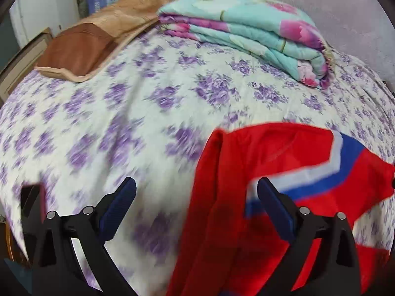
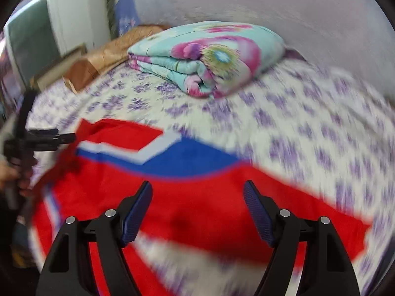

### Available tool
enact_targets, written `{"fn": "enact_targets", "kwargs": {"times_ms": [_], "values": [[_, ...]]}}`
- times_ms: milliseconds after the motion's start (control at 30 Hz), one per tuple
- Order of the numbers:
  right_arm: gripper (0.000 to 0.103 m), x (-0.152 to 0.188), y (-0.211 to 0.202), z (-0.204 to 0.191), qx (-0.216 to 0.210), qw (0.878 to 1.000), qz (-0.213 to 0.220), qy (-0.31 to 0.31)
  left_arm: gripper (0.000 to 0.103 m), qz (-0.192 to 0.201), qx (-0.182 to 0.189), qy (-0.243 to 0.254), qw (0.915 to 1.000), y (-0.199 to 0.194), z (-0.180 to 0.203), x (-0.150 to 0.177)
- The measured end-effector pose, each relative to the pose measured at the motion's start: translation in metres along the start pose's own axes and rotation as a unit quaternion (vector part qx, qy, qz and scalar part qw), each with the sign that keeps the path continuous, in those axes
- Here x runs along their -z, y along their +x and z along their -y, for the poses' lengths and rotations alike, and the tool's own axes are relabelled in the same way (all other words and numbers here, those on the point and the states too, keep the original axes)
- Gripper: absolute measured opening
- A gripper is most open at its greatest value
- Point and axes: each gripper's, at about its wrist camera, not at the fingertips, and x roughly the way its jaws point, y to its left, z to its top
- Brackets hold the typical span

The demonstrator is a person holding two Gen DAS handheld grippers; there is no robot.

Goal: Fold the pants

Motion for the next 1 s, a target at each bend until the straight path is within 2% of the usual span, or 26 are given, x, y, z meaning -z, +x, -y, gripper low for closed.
{"fn": "enact_targets", "kwargs": {"times_ms": [67,167,200,233,267,300,333,367,400,467,567,700,733,833,933,967,1000], "values": [[0.077,-0.021,0.035,-0.002,0.006,1.0,-0.01,-0.023,0.096,-0.015,0.002,0.0,0.9999,0.017,0.003,-0.012],[0.076,-0.034,0.079,-0.005,0.018,0.999,-0.03,-0.035,0.094,-0.033,0.001,-0.007,0.9994,0.043,0.003,-0.018],[0.071,-0.034,0.097,-0.005,0.019,0.998,-0.051,-0.037,0.081,-0.034,0.009,-0.009,0.9993,0.047,0.004,-0.019],[0.027,-0.029,0.108,-0.006,0.017,0.997,-0.071,-0.038,0.075,-0.036,0.014,-0.007,0.9992,0.049,0.005,-0.018],[0.005,-0.024,0.125,-0.005,-0.005,0.993,-0.11,-0.035,0.06,-0.03,0.019,-0.003,0.9993,0.048,0.007,-0.016],[0.005,-0.02,0.125,-0.006,-0.009,0.994,-0.106,-0.038,0.041,-0.019,0.034,0.004,0.9992,0.042,0.011,-0.015],[0.004,-0.02,0.12,-0.009,-0.006,0.994,-0.095,-0.052,0.033,-0.014,0.042,0.01,0.999,0.036,0.014,-0.013],[0.004,-0.019,0.107,-0.013,-0.006,0.995,-0.074,-0.064,0.019,-0.003,0.052,0.013,0.9986,0.025,0.017,-0.012],[0.004,-0.019,0.093,-0.013,-0.008,0.997,-0.056,-0.059,0.017,0.005,0.06,0.016,0.998,0.016,0.018,-0.01],[0.004,-0.019,0.05,-0.015,-0.028,0.998,-0.014,-0.049,0.017,0.024,0.065,0.017,0.9975,-0.003,0.018,-0.008],[0.004,-0.008,-0.006,-0.026,-0.043,0.997,0.032,-0.057,0.017,0.05,0.09,0.017,0.9945,-0.042,0.012,0.0],[0.004,0.036,-0.077,-0.05,-0.074,0.993,0.07,-0.067,0.016,0.071,0.111,0.034,0.9907,-0.084,0.003,0.027],[0.004,0.057,-0.092,-0.059,-0.088,0.991,0.076,-0.071,0.016,0.073,0.112,0.04,0.9902,-0.092,0.001,0.037],[0.004,0.109,-0.108,-0.074,-0.124,0.988,0.075,-0.06,0.016,0.063,0.114,0.064,0.9894,-0.108,-0.006,0.072],[0.004,0.164,-0.095,-0.087,-0.163,0.985,0.05,-0.02,0.017,0.031,0.119,0.068,0.9901,-0.111,-0.016,0.108],[0.004,0.177,-0.088,-0.088,-0.169,0.985,0.046,-0.007,0.02,0.013,0.124,0.062,0.9903,-0.107,-0.022,0.12],[0.004,0.186,-0.082,-0.089,-0.177,0.983,0.041,0.006,0.027,0.004,0.127,0.054,0.9904,-0.105,-0.027,0.128]]}}
